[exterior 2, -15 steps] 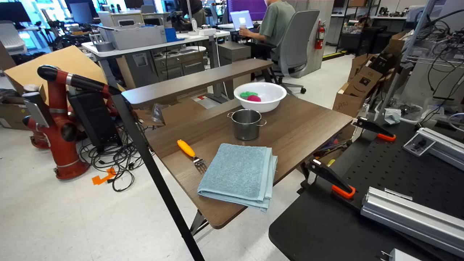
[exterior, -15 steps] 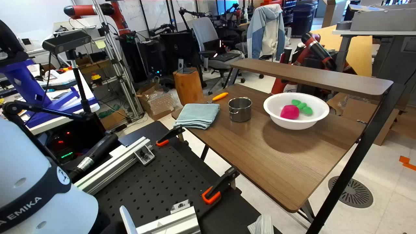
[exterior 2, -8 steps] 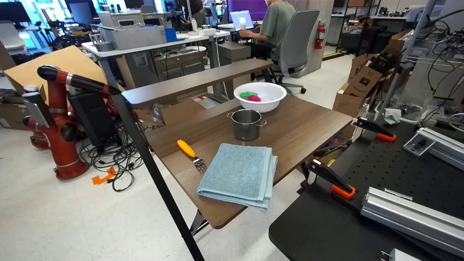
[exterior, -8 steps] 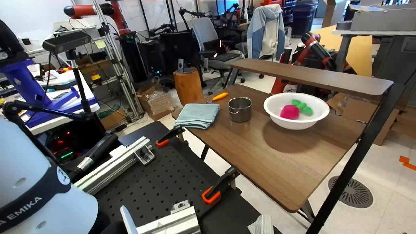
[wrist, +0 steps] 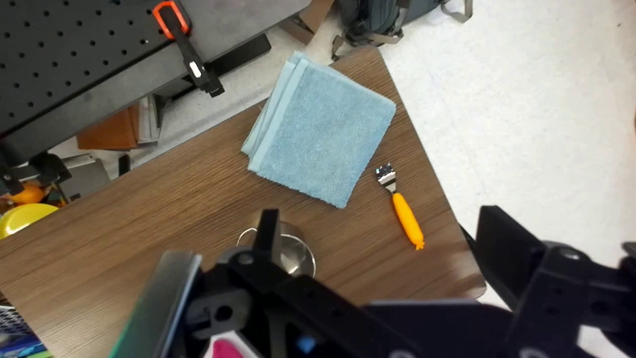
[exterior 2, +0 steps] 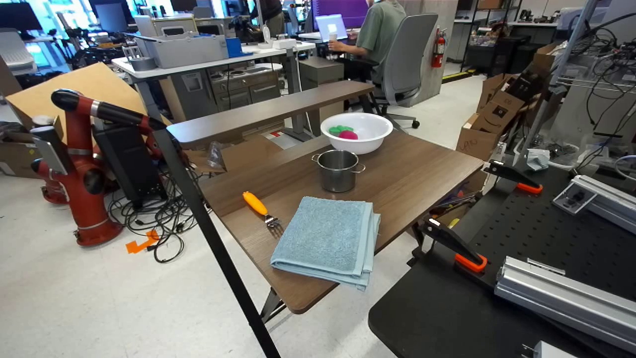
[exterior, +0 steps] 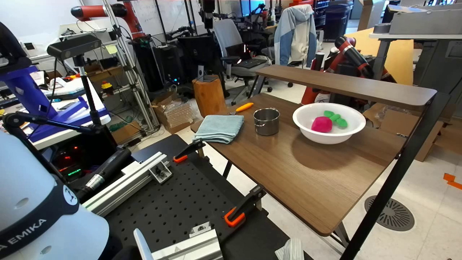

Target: Move the silver pot to the right

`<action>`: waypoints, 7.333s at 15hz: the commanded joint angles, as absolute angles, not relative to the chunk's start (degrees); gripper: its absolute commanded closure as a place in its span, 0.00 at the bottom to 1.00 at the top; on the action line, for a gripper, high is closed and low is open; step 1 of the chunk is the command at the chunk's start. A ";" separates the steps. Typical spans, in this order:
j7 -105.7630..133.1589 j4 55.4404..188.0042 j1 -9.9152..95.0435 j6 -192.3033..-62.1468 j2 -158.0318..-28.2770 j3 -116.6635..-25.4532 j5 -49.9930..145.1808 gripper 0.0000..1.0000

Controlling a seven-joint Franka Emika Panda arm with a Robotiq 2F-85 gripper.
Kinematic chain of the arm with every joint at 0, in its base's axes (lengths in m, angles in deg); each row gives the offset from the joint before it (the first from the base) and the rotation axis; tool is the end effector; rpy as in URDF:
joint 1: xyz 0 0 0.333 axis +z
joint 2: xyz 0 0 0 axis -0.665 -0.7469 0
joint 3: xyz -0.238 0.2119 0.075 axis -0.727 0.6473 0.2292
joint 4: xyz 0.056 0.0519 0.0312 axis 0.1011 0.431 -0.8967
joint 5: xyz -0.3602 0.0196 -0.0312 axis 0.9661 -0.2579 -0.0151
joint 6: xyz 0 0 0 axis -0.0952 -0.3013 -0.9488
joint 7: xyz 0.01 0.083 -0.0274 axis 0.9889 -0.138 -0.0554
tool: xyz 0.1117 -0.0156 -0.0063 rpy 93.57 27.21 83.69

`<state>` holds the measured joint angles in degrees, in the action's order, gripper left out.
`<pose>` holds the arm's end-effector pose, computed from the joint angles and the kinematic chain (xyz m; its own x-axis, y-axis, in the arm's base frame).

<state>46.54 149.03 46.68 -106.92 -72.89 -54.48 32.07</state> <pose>0.4706 0.1667 0.4702 0.8993 -0.4142 -0.1405 -0.4308 -0.8943 -0.1209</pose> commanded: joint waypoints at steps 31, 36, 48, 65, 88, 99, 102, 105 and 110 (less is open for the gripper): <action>-6.81 114.66 51.55 -118.59 -125.08 -59.10 59.26 0.00; -12.97 110.63 50.84 -117.27 -130.03 -58.62 59.07 0.00; -16.54 111.96 49.63 -118.30 -130.50 -59.34 59.91 0.00; -16.02 115.96 50.38 -119.07 -127.37 -58.28 59.76 0.00; -19.63 125.77 48.31 -122.59 -124.60 -60.82 63.42 0.00; -18.79 137.33 45.30 -131.59 -119.15 -63.25 65.96 0.00; -18.68 140.93 44.24 -134.62 -117.15 -63.96 66.22 0.00; -19.00 142.86 42.82 -136.49 -116.28 -64.35 65.74 0.00; -19.42 145.30 40.06 -138.43 -115.17 -64.87 65.10 0.00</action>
<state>-19.03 142.19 41.58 -135.68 -117.27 -64.96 64.56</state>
